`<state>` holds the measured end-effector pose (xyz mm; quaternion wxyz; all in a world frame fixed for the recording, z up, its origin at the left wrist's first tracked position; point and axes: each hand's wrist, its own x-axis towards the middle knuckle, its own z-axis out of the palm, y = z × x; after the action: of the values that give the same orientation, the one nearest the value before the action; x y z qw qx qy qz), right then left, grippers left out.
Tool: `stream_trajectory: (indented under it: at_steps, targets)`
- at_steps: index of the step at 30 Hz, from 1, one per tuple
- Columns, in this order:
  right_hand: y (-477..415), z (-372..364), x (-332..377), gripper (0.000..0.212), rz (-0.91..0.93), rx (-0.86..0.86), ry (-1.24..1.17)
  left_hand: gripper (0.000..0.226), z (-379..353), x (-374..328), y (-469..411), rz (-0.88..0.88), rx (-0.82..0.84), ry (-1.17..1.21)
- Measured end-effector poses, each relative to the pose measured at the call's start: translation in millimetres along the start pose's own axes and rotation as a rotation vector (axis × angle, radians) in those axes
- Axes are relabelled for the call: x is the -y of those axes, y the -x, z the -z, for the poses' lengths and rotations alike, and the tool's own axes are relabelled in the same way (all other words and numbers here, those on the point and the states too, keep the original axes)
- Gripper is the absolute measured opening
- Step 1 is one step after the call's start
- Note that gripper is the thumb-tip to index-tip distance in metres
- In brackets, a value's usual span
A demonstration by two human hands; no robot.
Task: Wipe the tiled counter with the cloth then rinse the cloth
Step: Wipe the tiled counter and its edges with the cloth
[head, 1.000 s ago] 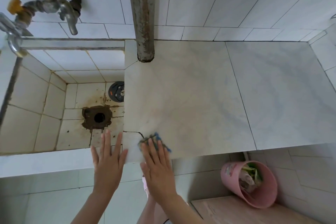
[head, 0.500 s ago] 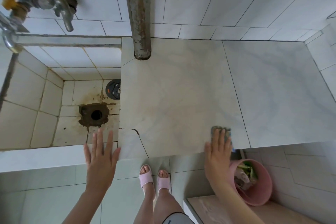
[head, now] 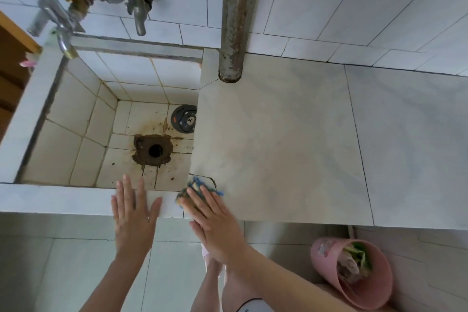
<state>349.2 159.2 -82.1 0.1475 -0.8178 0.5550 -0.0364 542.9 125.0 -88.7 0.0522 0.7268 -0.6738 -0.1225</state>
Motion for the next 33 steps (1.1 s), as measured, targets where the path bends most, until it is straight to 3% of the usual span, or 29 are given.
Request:
stream_trajectory:
  at_steps: [4,11,16,20,28,33]
  targets:
    - [-31.2,17.5,-39.5,0.046,0.122,0.038,0.032,0.078,6.2,18.3,-7.4,0.102,-0.007,-0.006]
    - [-158.2,51.8,-115.2,0.065,-0.067,0.053,-0.024,0.074,1.5,19.0,-9.2,0.088,-0.047,-0.054]
    - [-222.4,72.5,-141.3,0.050,-0.186,0.111,-0.084,0.073,-2.3,22.5,-11.6,0.096,-0.057,-0.063]
    - [-191.6,54.9,-122.3,0.051,-0.126,0.052,-0.066,0.067,0.4,24.0,-9.4,0.088,-0.048,-0.047]
    - [-23.0,10.0,-20.9,0.054,0.166,0.066,-0.056,0.064,13.4,31.7,3.2,0.134,-0.017,0.059]
    - [-16.1,-0.9,13.0,0.052,0.246,0.144,-0.026,0.056,19.8,36.2,5.0,0.161,-0.010,0.162]
